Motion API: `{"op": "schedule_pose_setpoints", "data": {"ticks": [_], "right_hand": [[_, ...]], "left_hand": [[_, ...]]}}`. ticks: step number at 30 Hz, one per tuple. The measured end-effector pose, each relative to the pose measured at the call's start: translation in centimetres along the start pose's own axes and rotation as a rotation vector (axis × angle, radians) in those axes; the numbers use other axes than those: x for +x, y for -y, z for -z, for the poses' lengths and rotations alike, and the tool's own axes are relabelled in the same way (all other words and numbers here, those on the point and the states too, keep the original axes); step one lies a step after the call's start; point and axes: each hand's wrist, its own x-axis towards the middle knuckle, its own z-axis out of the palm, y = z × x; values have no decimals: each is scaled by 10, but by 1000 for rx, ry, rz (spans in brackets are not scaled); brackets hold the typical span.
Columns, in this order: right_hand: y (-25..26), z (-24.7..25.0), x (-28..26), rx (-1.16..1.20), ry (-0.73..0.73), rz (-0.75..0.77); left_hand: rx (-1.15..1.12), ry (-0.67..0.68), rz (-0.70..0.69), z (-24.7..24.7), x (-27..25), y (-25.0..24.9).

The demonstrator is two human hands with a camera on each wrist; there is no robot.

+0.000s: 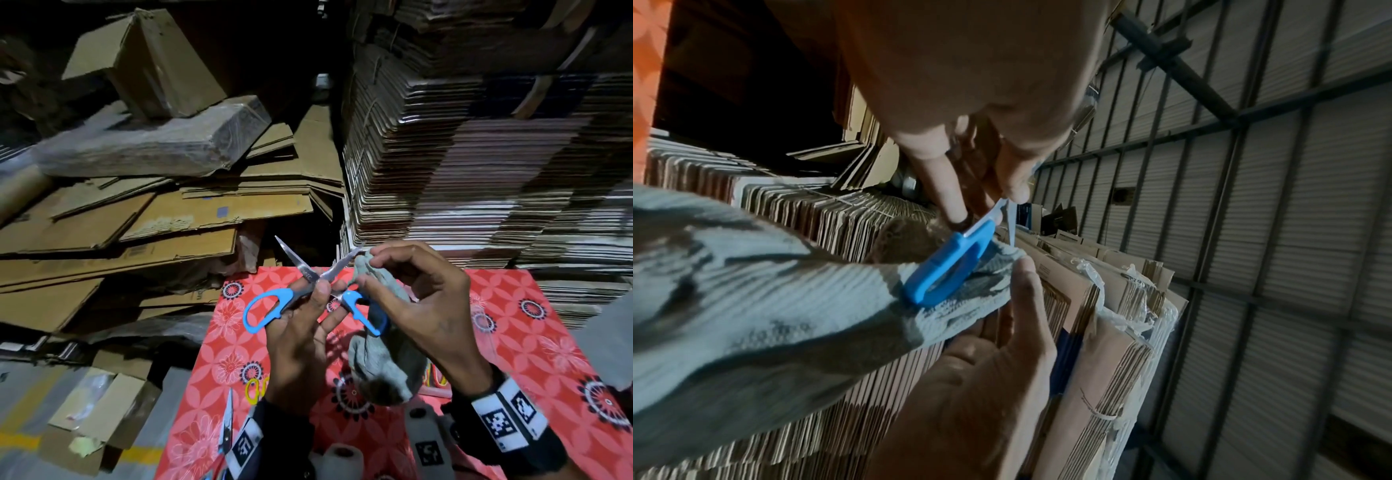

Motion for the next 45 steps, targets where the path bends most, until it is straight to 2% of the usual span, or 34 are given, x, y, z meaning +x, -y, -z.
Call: {"op": "schedule_pose_setpoints", "data": {"ticks": [8, 10, 13, 15, 18, 23, 27, 29, 31, 36, 40, 42, 45], "right_hand": [[8, -26, -20, -341, -51, 257], [5, -26, -21, -366, -81, 241], [-1, -16, -14, -331, -156, 140], [2, -20, -16, -337, -134, 133], [8, -30, -26, -351, -66, 185], [-1, -10, -7, -336, -171, 88], [8, -22, -22, -335, -48, 136], [-1, -10, -12, -313, -112, 109], [-5, -5, -7, -317, -156, 98], [5, -19, -23, -305, -14, 128], [-6, 2, -3, -271, -156, 73], [-7, 0, -5, -282, -156, 80], [-3, -7, -14, -288, -127, 127]], "left_hand": [[-24, 2, 22, -7, -5, -3], [20, -11, -16, -4, -6, -2], [93, -37, -59, -1, -7, 3], [70, -38, -75, -1, -7, 3], [35, -4, -55, 1, -7, 2], [129, 13, -40, -2, -13, -1], [43, 7, 5, -9, -14, -5], [62, 48, 39, -10, -17, -7], [87, 31, 65, -9, -16, -6], [75, -18, 120, -7, -13, -5], [199, 5, 129, -9, -16, -6], [206, -8, 158, -7, -16, -7], [222, 54, 234, -1, -13, -9]]}}
